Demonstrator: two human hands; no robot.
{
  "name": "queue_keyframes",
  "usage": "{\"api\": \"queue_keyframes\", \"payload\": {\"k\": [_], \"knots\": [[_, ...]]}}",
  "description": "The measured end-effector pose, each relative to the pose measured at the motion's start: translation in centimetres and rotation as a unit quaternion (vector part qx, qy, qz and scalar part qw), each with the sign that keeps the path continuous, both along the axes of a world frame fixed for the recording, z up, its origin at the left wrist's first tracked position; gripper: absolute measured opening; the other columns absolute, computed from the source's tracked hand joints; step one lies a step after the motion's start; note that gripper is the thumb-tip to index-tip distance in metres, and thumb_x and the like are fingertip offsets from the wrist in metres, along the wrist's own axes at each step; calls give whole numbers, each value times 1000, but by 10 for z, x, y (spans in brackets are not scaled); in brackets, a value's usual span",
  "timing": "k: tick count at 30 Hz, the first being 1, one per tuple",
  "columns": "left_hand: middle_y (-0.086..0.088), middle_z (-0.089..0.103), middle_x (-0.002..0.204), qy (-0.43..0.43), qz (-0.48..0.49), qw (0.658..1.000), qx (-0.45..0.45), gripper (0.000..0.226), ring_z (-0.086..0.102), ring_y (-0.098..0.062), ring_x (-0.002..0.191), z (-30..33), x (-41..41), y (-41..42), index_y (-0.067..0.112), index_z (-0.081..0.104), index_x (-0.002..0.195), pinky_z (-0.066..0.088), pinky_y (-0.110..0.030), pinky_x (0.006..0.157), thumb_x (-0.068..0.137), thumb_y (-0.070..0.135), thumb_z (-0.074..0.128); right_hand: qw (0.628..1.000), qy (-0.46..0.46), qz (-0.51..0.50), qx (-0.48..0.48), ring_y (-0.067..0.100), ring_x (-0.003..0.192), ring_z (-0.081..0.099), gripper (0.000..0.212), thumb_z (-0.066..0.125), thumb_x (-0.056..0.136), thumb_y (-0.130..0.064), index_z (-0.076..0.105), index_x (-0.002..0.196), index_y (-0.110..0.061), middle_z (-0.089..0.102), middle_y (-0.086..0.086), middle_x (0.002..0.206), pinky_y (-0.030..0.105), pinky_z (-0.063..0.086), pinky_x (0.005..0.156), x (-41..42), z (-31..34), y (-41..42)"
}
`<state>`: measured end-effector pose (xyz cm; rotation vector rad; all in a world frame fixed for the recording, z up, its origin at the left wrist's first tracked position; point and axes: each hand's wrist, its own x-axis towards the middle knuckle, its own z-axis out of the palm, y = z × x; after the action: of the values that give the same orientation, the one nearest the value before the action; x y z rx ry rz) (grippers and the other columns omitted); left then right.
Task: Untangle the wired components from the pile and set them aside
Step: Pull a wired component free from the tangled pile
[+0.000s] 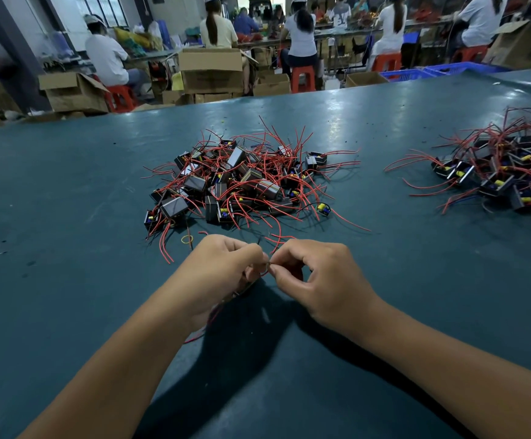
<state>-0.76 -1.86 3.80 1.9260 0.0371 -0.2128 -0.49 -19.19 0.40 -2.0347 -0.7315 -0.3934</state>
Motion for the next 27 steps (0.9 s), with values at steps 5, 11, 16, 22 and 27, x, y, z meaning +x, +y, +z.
{"api": "queue_keyframes", "payload": {"k": [5, 11, 16, 22, 27], "knots": [[3, 56, 49, -66, -17, 998, 7, 37, 34, -5, 38, 3, 3, 8, 14, 69, 55, 27, -13, 39, 91, 15, 63, 1000, -22, 1, 0, 9, 65, 59, 6, 69, 87, -12, 68, 81, -13, 64, -9, 71, 35, 50, 66, 1, 1, 0], [1, 62, 81, -315, -170, 927, 113, 9, 49, -25, 62, 9, 10, 37, 26, 73, 93, 39, -33, 57, 88, 19, 75, 999, -5, 13, 30, 2, 64, 57, 11, 71, 86, -5, 69, 79, -12, 62, -12, 68, 9, 39, 65, 6, 2, -6], [7, 62, 91, -387, -202, 883, 172, 11, 47, -19, 68, 6, 13, 32, 22, 78, 94, 39, -25, 61, 83, 23, 78, 999, -18, 37, 26, 2, 65, 58, 9, 71, 87, -6, 69, 81, -14, 63, -12, 70, 10, 42, 67, 5, 3, -8], [5, 61, 89, -436, -193, 853, 212, 9, 56, -11, 76, 7, 12, 29, 17, 79, 90, 41, -21, 64, 83, 22, 78, 998, -9, 50, 30, 2, 66, 59, 6, 70, 88, -8, 70, 84, -13, 64, -14, 70, 9, 41, 67, 6, 2, -8], [5, 61, 89, -467, -179, 828, 252, 10, 55, -2, 81, 6, 11, 26, 14, 77, 89, 37, -11, 73, 88, 24, 74, 999, -25, 41, 26, 2, 65, 57, 6, 70, 87, -6, 70, 84, -11, 62, -11, 70, 10, 40, 67, 6, 3, -8]]}}
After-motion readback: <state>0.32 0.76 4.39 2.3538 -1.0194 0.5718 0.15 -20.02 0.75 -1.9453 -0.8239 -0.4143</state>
